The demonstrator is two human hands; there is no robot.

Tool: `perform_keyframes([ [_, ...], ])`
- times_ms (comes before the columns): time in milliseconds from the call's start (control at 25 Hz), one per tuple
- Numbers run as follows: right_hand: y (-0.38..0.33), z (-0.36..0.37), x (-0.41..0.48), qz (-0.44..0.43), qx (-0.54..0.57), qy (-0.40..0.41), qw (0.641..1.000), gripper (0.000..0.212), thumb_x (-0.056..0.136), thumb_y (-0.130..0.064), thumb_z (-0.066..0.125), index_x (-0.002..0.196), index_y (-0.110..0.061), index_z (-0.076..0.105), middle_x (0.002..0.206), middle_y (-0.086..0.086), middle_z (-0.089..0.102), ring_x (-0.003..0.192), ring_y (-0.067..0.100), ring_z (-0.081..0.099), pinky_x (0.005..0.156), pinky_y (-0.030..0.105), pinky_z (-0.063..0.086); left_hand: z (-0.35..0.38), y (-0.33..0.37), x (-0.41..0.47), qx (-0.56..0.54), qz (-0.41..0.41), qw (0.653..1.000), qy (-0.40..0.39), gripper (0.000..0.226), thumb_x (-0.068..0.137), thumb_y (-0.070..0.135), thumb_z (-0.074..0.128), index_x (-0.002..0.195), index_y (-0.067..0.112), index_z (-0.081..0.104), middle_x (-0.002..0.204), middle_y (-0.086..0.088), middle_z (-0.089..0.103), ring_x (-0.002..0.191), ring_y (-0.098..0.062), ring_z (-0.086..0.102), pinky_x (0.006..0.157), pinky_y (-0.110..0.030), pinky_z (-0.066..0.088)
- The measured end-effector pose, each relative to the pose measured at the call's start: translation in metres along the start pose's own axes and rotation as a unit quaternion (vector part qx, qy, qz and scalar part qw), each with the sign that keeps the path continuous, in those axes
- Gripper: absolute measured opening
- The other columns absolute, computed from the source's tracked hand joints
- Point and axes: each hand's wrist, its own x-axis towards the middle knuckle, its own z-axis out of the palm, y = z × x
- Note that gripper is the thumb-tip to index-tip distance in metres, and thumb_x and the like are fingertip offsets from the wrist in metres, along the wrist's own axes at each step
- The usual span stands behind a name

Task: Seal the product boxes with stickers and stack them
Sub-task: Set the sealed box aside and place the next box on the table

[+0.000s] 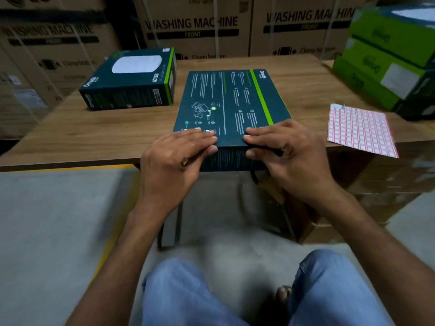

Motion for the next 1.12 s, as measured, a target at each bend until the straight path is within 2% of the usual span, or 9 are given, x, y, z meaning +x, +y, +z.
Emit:
perform_keyframes([
  [80, -0.004, 0.000, 0.001, 0.008, 0.002, 0.007, 1.000, 0.025, 0.086, -0.028, 0.085, 0.110, -0.022, 0.082, 0.115, -0.010, 0.077, 0.100, 0.016, 0.070, 0.089, 0.040, 0.057, 0.003, 0.001, -0.002, 0.009, 0.011, 1.000, 0.009, 0.017, 0.101, 0.023, 0.074, 0.114, 0.014, 0.081, 0.122, 0.003, 0.076, 0.119, -0.015, 0.071, 0.096, -0.048, 0.057],
  [240, -0.004, -0.012, 0.005, 0.012, -0.037, -0.070, 0.997, 0.040, 0.087, -0.036, 0.081, 0.126, -0.029, 0.076, 0.129, -0.016, 0.071, 0.111, 0.014, 0.064, 0.098, 0.031, 0.050, -0.002, 0.001, 0.002, 0.049, 0.020, 0.998, -0.027, 0.026, 0.101, 0.036, 0.072, 0.123, 0.022, 0.078, 0.130, 0.008, 0.072, 0.123, -0.016, 0.068, 0.094, -0.047, 0.053],
  [440, -0.002, -0.001, 0.002, 0.013, -0.023, -0.022, 0.999, 0.034, 0.085, -0.024, 0.083, 0.118, -0.023, 0.080, 0.122, -0.011, 0.075, 0.100, 0.018, 0.063, 0.089, 0.028, 0.051, 0.010, 0.005, 0.003, 0.059, 0.014, 0.998, 0.011, 0.025, 0.099, 0.038, 0.074, 0.118, 0.023, 0.080, 0.124, 0.009, 0.075, 0.113, -0.018, 0.071, 0.089, -0.050, 0.053],
  [600, -0.001, -0.013, 0.011, 0.019, -0.036, -0.079, 0.996, 0.034, 0.091, -0.034, 0.078, 0.125, -0.030, 0.076, 0.128, -0.017, 0.071, 0.109, 0.014, 0.059, 0.090, 0.026, 0.046, 0.008, 0.009, 0.004, 0.056, -0.003, 0.998, -0.010, 0.027, 0.100, 0.040, 0.073, 0.121, 0.024, 0.079, 0.126, 0.011, 0.074, 0.114, -0.018, 0.069, 0.090, -0.045, 0.051],
  [760, 0.000, -0.002, 0.009, 0.010, -0.044, -0.038, 0.998, 0.028, 0.091, -0.031, 0.077, 0.118, -0.029, 0.079, 0.123, -0.017, 0.073, 0.101, 0.013, 0.059, 0.085, 0.024, 0.046, 0.009, 0.012, 0.013, 0.047, -0.028, 0.998, -0.017, 0.020, 0.100, 0.038, 0.072, 0.113, 0.026, 0.082, 0.120, 0.014, 0.076, 0.107, -0.018, 0.069, 0.084, -0.047, 0.049],
  [920, 0.003, -0.012, 0.019, 0.032, -0.042, -0.081, 0.995, 0.026, 0.094, -0.039, 0.073, 0.119, -0.035, 0.078, 0.122, -0.021, 0.072, 0.104, 0.007, 0.057, 0.087, 0.015, 0.041, 0.006, 0.009, 0.026, -0.063, -0.150, 0.985, -0.057, 0.020, 0.089, 0.045, 0.077, 0.104, 0.034, 0.083, 0.110, 0.024, 0.076, 0.112, -0.007, 0.064, 0.098, -0.050, 0.051],
  [1000, 0.005, -0.014, 0.028, 0.031, -0.035, -0.098, 0.994, 0.023, 0.091, -0.038, 0.076, 0.114, -0.036, 0.079, 0.117, -0.022, 0.074, 0.103, 0.008, 0.061, 0.090, 0.022, 0.046, 0.003, 0.002, 0.033, -0.111, -0.169, 0.975, -0.097, 0.023, 0.086, 0.046, 0.078, 0.104, 0.034, 0.083, 0.110, 0.024, 0.076, 0.118, -0.002, 0.062, 0.105, -0.047, 0.050],
  [1080, 0.008, -0.015, 0.038, 0.051, 0.003, -0.114, 0.992, 0.021, 0.087, -0.033, 0.082, 0.108, -0.035, 0.081, 0.111, -0.021, 0.075, 0.104, 0.002, 0.065, 0.095, 0.030, 0.051, 0.002, -0.002, 0.038, -0.162, -0.196, 0.961, -0.111, 0.025, 0.082, 0.043, 0.082, 0.103, 0.030, 0.084, 0.110, 0.020, 0.078, 0.116, -0.002, 0.066, 0.106, -0.042, 0.052],
  [1120, 0.010, -0.017, 0.040, 0.070, 0.031, -0.124, 0.989, 0.022, 0.086, -0.030, 0.085, 0.107, -0.033, 0.082, 0.110, -0.019, 0.076, 0.105, -0.002, 0.065, 0.098, 0.029, 0.051, 0.002, -0.001, 0.039, -0.182, -0.213, 0.954, -0.112, 0.025, 0.081, 0.041, 0.084, 0.102, 0.029, 0.084, 0.109, 0.018, 0.078, 0.115, -0.001, 0.068, 0.105, -0.040, 0.054],
])
